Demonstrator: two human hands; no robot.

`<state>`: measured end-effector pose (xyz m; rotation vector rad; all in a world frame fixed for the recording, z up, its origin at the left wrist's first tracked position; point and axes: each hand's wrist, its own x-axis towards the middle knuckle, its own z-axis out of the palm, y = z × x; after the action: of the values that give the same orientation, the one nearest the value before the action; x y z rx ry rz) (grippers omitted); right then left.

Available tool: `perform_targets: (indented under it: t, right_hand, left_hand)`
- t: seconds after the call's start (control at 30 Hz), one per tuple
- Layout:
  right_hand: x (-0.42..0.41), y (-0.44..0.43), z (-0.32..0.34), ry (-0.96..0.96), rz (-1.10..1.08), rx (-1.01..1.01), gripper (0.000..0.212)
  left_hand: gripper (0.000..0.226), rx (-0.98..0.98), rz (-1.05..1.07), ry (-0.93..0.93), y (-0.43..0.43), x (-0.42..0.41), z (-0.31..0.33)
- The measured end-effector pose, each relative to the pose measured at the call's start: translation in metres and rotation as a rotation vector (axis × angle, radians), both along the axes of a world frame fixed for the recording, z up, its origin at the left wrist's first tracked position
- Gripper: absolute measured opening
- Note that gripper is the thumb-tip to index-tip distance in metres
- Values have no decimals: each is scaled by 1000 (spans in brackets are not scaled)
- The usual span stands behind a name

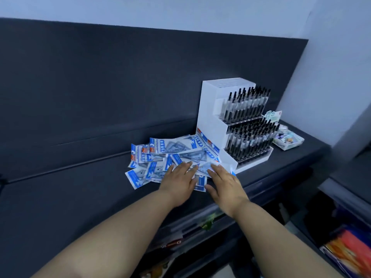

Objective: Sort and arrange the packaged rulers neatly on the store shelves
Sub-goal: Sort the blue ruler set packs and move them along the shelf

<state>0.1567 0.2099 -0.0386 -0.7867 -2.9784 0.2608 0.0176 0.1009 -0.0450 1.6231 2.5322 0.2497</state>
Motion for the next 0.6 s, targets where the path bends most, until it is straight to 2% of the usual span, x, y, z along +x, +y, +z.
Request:
perform_targets:
  t: [0.17, 0.27, 0.4, 0.53, 0.6]
  right_hand:
    - [-52, 20, -2, -77, 104, -21, 65]
    - [-79, 37, -5, -108, 146, -60, 65]
    - [-101, 58, -11, -179, 197, -95, 70]
    - [-104, 71, -20, -83, 221, -131, 70]
    - [-103, 75, -23, -30, 246, -156, 76]
  left_hand:
    - [53, -114, 132, -51, 2, -39, -13]
    - [54, -190, 162, -3, 6, -45, -22]
    - [54, -193, 167, -14, 12, -46, -26]
    - [56, -179, 181, -49, 13, -51, -27]
    - [56, -169, 196, -83, 12, -51, -27]
